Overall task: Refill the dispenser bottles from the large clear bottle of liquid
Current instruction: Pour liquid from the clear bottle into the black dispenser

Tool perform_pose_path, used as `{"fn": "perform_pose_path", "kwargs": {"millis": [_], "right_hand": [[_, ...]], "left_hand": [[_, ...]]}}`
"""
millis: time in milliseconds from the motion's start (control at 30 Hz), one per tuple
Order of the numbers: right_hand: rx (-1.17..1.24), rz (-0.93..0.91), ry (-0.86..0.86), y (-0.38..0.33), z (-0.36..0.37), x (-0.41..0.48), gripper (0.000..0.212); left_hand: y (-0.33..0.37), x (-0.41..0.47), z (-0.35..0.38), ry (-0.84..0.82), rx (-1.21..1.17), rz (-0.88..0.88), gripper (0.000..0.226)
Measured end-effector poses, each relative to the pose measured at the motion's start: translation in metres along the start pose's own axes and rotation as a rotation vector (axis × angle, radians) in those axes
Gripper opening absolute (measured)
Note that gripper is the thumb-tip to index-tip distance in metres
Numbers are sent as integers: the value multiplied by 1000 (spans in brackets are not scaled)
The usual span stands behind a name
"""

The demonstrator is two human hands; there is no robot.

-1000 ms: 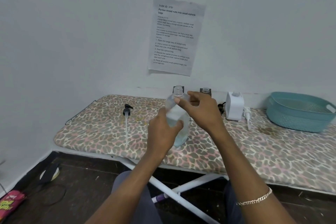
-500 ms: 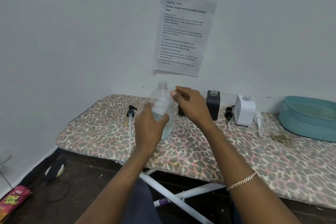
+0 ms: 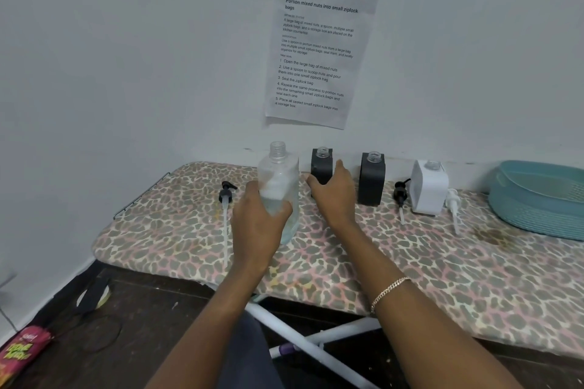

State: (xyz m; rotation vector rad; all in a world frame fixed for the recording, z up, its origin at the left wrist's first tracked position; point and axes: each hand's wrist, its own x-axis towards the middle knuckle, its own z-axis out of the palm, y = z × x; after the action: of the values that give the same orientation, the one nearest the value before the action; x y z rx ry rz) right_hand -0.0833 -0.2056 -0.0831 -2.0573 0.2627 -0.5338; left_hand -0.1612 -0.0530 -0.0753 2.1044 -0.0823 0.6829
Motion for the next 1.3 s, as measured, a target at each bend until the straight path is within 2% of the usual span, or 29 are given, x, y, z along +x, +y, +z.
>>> {"fn": "perform_pose_path", "kwargs": {"millis": [67,200,333,467,567,733,900,1100,1300], "right_hand": [[3,39,9,1,10,4,92],[24,77,59,1,24,10,86],[66,152,68,6,30,14,63],[96,143,56,11,28,14,37],[105,118,37,13,21,11,28],[124,42,12,12,-9,-7,29],[104,-14,-1,17,-49,-34,46],[92,-35,-4,35,-102,-81,22],[69,-20,-6,61,-123,-103,23]], "left_hand": [[0,0,-1,-13,13,-9,43],[1,0,-4,-17,23,-15,44],[-2,0,-3,-19,24,-15,47],[-3,1,-3,-18,17,-14,47],[-4,1,-2,-21,23,-13,48],[-3,-2,-1,-25,36,-3,52],[-4,-1,0,-40,32,16,60],[-5,-3,4,-44,39,30,68],[-5,-6,7,-27,2,37,58]]}}
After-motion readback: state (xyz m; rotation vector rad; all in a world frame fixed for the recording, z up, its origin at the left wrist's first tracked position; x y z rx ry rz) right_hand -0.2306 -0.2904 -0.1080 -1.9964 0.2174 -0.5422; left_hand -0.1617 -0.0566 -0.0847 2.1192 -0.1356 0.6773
